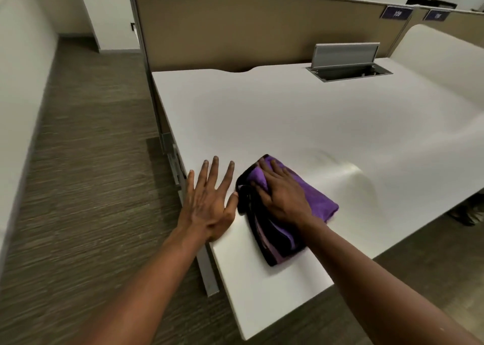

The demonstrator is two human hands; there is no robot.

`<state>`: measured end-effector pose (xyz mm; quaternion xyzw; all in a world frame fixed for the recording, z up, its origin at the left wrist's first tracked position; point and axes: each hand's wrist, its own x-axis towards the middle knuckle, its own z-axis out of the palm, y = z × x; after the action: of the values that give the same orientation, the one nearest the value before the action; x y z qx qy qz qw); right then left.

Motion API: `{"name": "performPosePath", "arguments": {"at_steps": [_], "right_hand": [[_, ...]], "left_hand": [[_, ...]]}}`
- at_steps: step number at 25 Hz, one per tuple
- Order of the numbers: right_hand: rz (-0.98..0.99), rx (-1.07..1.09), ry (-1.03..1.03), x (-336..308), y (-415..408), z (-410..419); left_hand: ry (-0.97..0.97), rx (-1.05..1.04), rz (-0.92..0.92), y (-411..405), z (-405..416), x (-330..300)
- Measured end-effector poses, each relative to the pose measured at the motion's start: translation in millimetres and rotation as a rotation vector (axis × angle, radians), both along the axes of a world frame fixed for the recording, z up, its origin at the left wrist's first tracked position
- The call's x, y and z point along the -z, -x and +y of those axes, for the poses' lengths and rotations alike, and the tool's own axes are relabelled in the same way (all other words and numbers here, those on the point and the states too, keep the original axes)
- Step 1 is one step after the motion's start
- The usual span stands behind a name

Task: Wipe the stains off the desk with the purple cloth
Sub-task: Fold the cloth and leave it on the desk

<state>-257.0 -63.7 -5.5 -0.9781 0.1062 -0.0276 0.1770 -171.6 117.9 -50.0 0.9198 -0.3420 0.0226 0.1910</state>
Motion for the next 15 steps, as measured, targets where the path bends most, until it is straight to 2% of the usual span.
{"name": "performPosePath", "arguments": {"at_steps": [2,4,7,9,10,12,15], "right_hand": [[0.013,-0.151,-0.003,1,30,-13],[0.005,-0.163,-0.02,0,54,-37],[-0.096,0.163,-0.014,2,40,-67],[-0.128,0.401,0.01,-1,12,-71],[-0.117,0.45,0.04,-2,-4,-70],[-0.049,0.393,0.057,-2,-23,-63],[-0.011,0.131,0.025,3,-30,-39]], "left_hand": [[-0.012,0.007,0.01,3,3,-2],[-0.074,0.009,0.025,4,3,-7],[-0.069,0.003,0.057,2,-11,-13],[-0.006,0.023,-0.008,-2,-22,-17],[0.005,0.029,-0.051,-5,-28,-16],[-0.002,0.041,-0.077,-4,-31,-12],[-0.02,0.002,-0.068,-5,-31,-10]]}}
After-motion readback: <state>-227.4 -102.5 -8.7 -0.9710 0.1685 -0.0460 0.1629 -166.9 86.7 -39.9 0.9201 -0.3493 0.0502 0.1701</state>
